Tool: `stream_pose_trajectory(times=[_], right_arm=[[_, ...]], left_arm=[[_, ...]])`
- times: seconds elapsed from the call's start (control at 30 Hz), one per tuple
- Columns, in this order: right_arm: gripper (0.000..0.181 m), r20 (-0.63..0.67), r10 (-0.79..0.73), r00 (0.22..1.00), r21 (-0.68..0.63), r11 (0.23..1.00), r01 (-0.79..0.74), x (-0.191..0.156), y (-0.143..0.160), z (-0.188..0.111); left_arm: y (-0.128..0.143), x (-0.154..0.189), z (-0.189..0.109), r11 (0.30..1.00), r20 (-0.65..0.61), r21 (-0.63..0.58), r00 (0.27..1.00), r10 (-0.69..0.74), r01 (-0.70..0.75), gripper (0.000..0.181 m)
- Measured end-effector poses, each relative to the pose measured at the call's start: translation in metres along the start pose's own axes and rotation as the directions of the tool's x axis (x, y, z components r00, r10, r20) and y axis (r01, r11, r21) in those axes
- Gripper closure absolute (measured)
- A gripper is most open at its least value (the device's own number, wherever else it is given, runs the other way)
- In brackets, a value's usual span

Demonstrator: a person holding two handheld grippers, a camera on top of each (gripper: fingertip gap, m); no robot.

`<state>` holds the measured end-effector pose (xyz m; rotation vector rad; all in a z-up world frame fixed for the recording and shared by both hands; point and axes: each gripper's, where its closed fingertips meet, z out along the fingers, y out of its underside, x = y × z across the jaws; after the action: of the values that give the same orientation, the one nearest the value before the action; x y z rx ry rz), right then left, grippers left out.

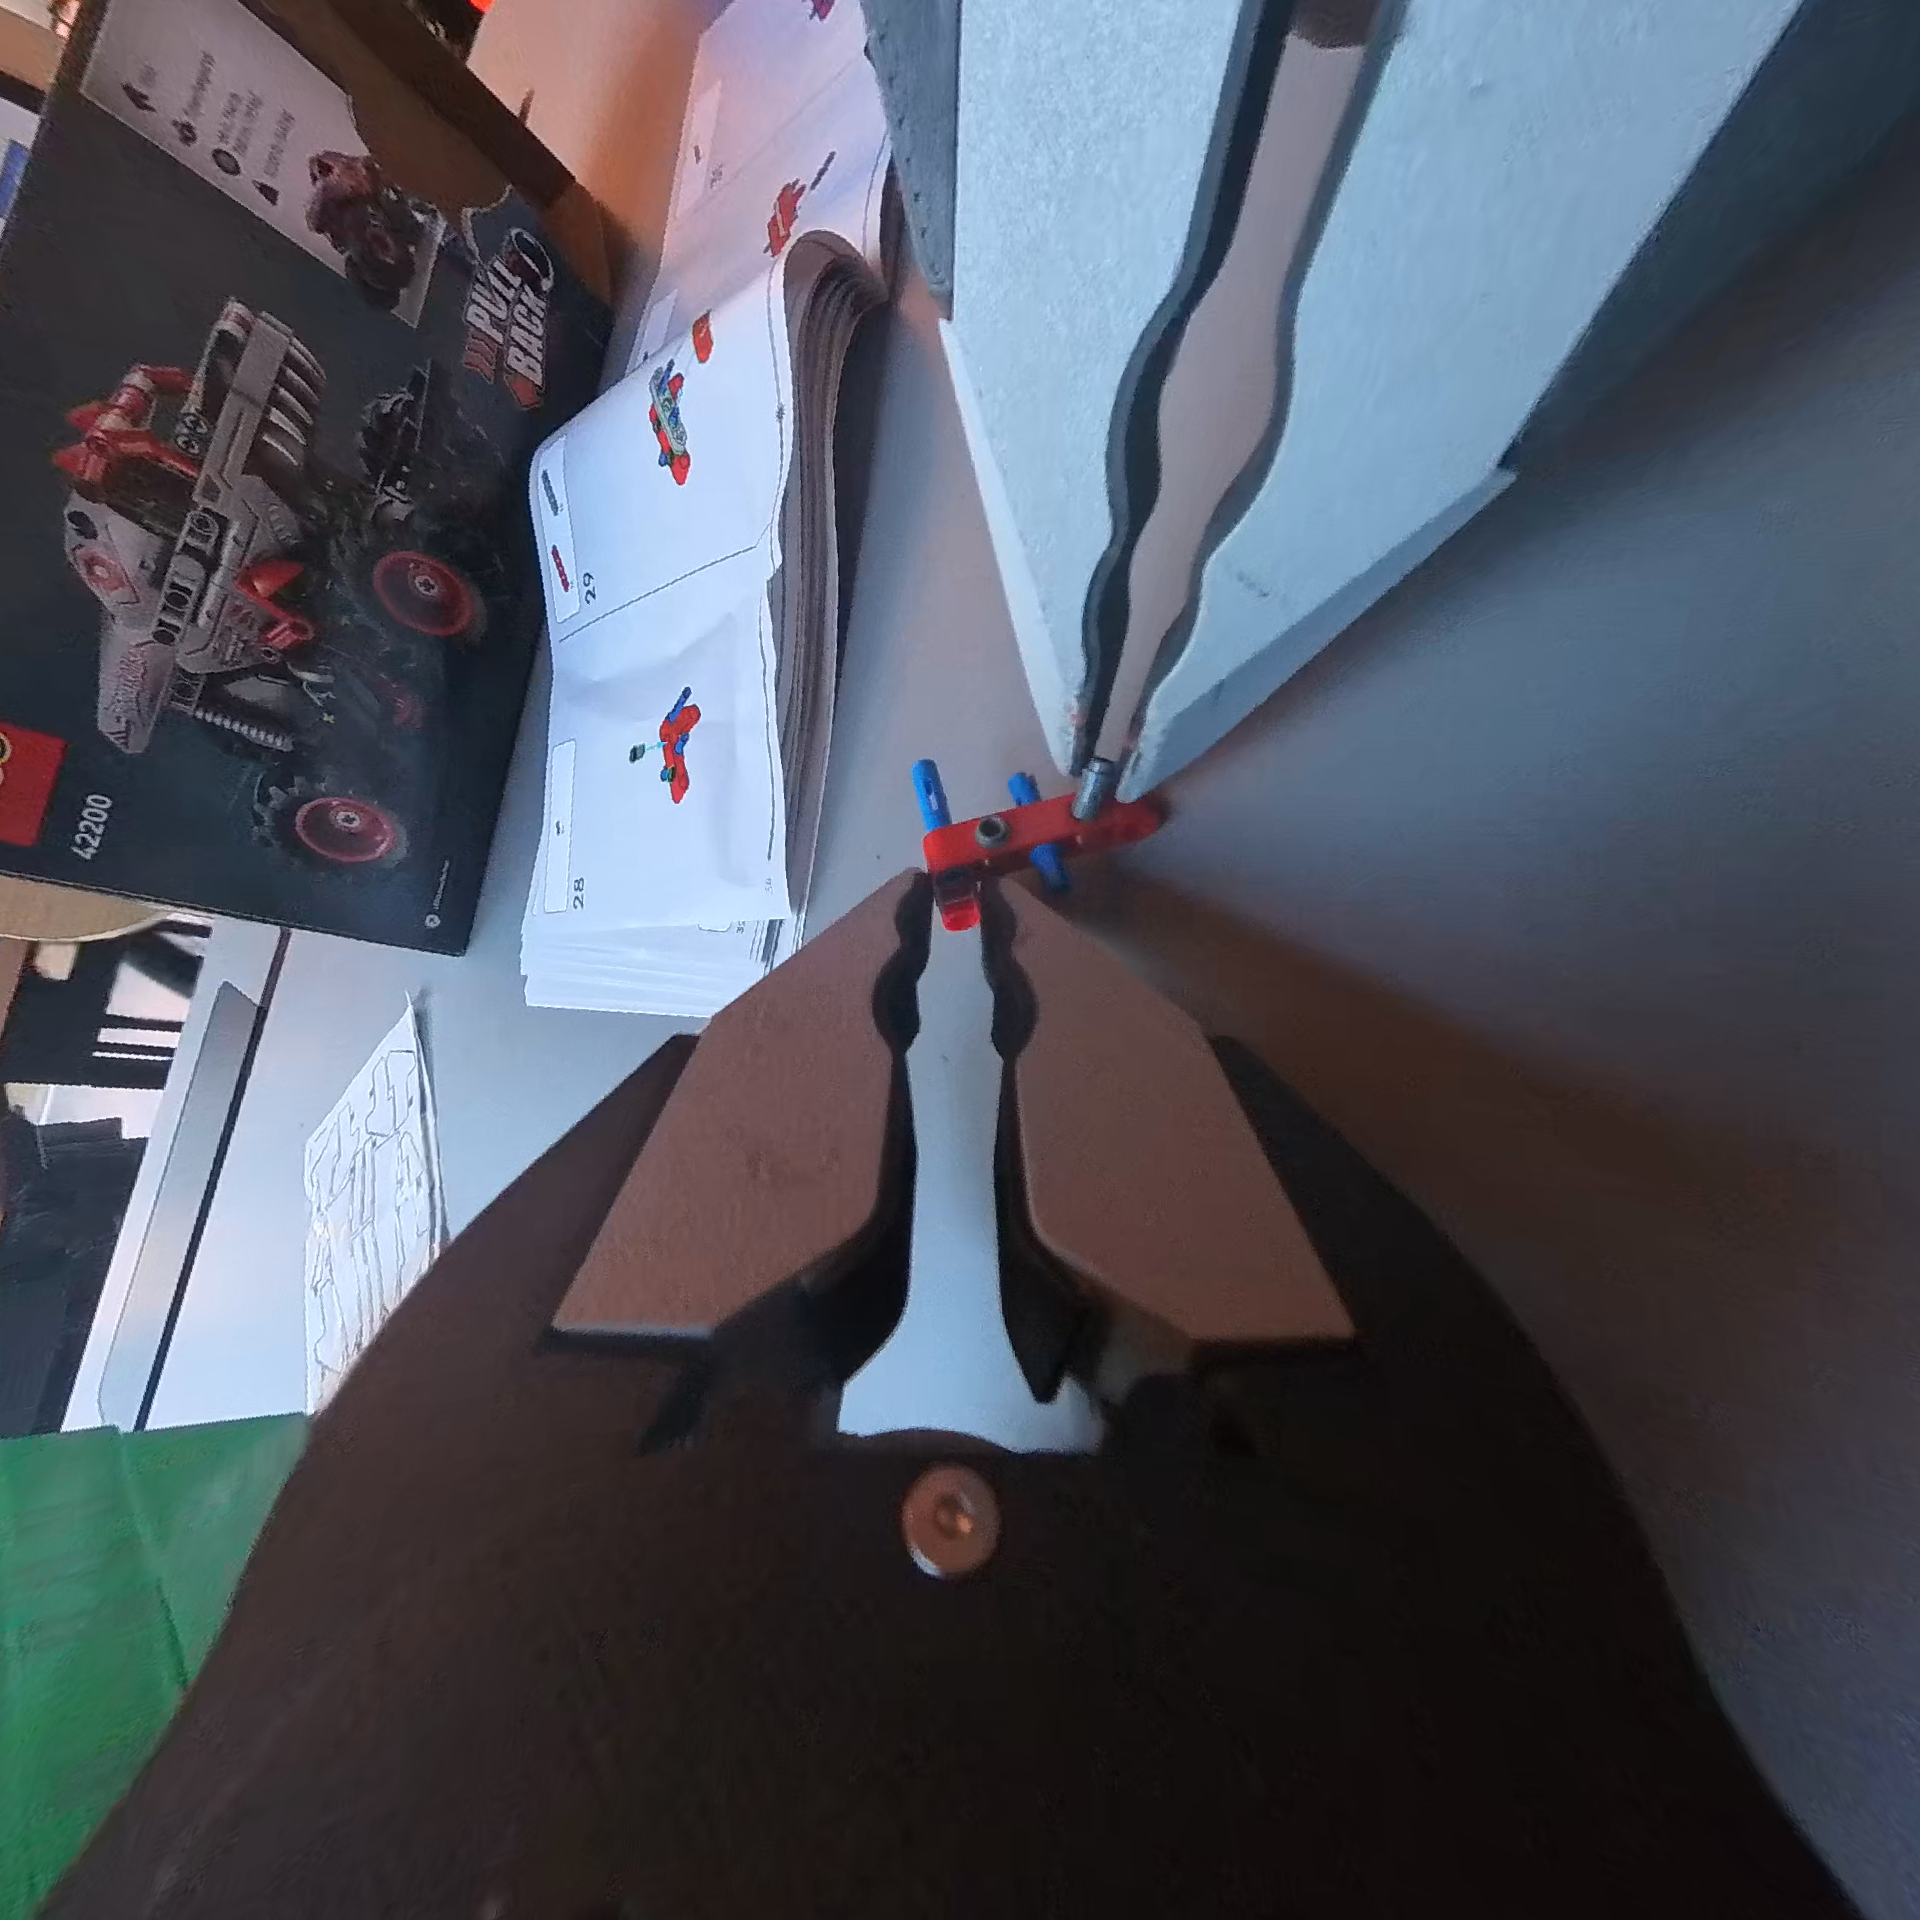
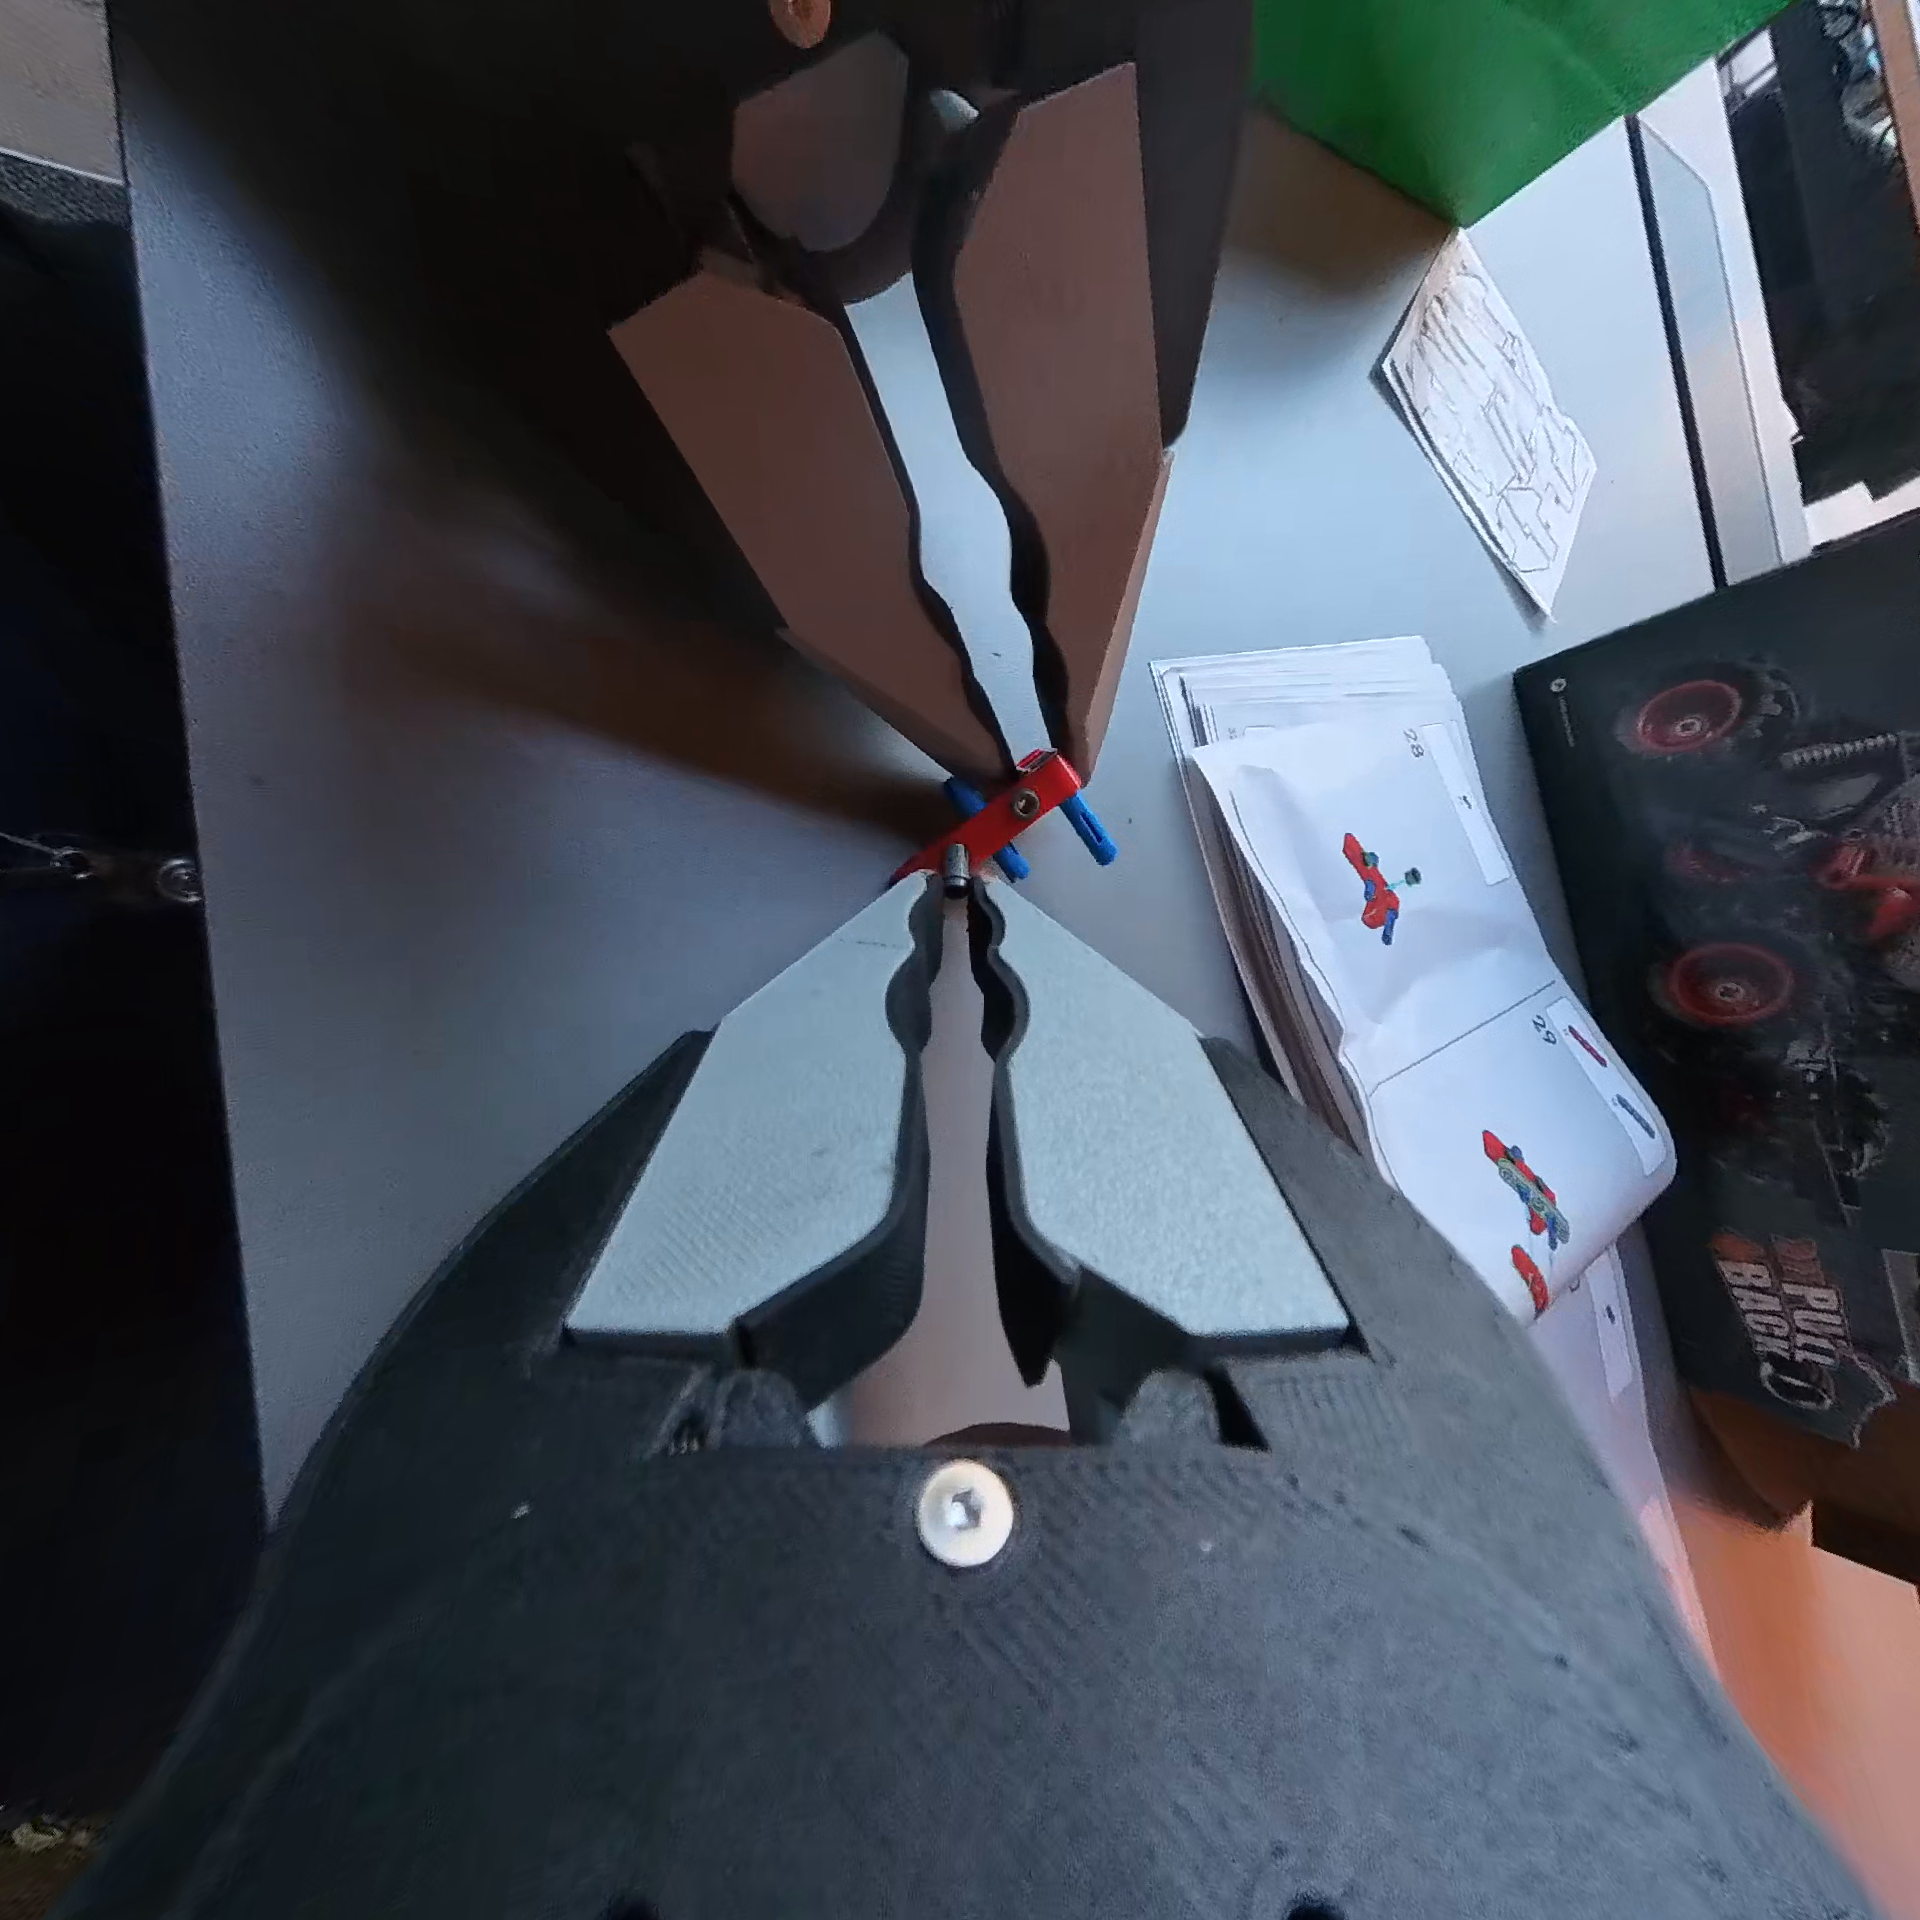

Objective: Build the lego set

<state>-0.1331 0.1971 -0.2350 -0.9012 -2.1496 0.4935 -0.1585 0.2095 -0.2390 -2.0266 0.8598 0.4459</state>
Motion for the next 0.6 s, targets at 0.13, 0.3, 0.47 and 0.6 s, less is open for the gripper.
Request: stream_pose_trajectory(times=[0.13,0.3,0.47,0.6], right_arm=[[0.179,-0.006,0.061,0.998,0.004,0.998,-0.061,0.002,-0.001,-0.001],[0.179,0.002,0.222,0.975,0.054,0.974,-0.222,0.013,0.005,-0.007],[0.179,0.044,0.378,0.925,0.102,0.919,-0.381,0.025,0.018,-0.010],[0.179,0.104,0.376,0.921,0.090,0.918,-0.386,0.015,0.017,-0.012]], left_arm=[[0.000,-0.002,0.000,1.000,0.029,0.002,0.999,0.014,-0.015,0.174],[0.001,-0.006,0.000,1.000,0.065,-0.011,0.998,0.021,-0.020,0.174],[0.001,-0.002,-0.001,0.999,0.044,-0.033,0.998,-0.033,0.034,0.174],[0.000,0.005,-0.007,0.998,0.030,-0.039,0.998,-0.053,0.054,0.174]])
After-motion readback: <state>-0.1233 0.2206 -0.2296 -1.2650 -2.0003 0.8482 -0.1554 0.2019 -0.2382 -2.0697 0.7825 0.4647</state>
